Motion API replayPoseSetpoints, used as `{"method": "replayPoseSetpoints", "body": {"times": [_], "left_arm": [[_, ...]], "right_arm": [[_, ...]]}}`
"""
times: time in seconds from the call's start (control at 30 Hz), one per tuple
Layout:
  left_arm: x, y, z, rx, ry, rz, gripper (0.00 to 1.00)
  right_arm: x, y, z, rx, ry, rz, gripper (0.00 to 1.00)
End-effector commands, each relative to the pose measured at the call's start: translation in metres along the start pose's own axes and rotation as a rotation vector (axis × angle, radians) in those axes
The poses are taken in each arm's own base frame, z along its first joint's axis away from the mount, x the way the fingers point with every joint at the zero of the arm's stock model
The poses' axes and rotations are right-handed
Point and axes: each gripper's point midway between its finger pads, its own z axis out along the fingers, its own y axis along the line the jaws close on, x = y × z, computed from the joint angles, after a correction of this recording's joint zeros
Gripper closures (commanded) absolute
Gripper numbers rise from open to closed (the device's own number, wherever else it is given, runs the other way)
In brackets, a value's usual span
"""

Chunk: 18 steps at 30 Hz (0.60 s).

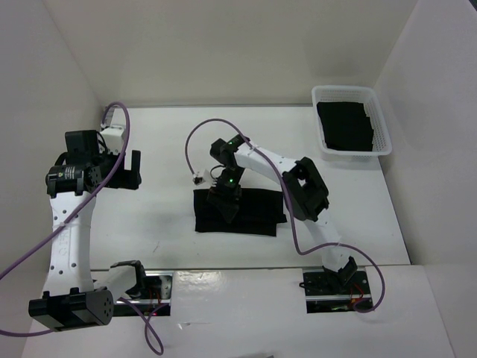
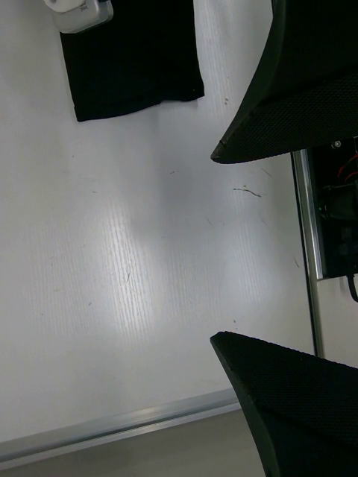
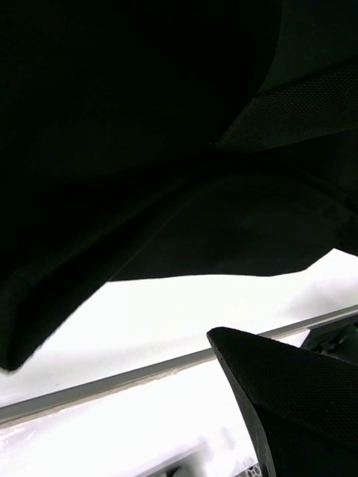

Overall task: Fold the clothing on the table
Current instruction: Fold the skirt

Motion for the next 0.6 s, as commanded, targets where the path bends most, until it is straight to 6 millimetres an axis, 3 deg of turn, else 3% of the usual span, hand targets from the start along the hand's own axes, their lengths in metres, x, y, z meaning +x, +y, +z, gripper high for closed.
{"method": "replayPoseSetpoints", "body": {"times": [0.0,0.27,0.57], "left_arm": [[-0.005,-0.001,-0.004,0.009,-0.035,0.008,0.01],[-0.006,-0.004,-0.004,0.027,-0.039,0.008,0.01],[-0.004,-0.005,-0.009,0.027,-0.036,0.017,0.01]], "right_arm": [[-0.009,0.021,-0.001,-0.038,-0.006,-0.056,0.01],[0.008,0.07,0.031,-0.107,0.109,-0.123,0.01],[0.006,0.089,0.029,-0.092,0.125,-0.166,0.01]]}}
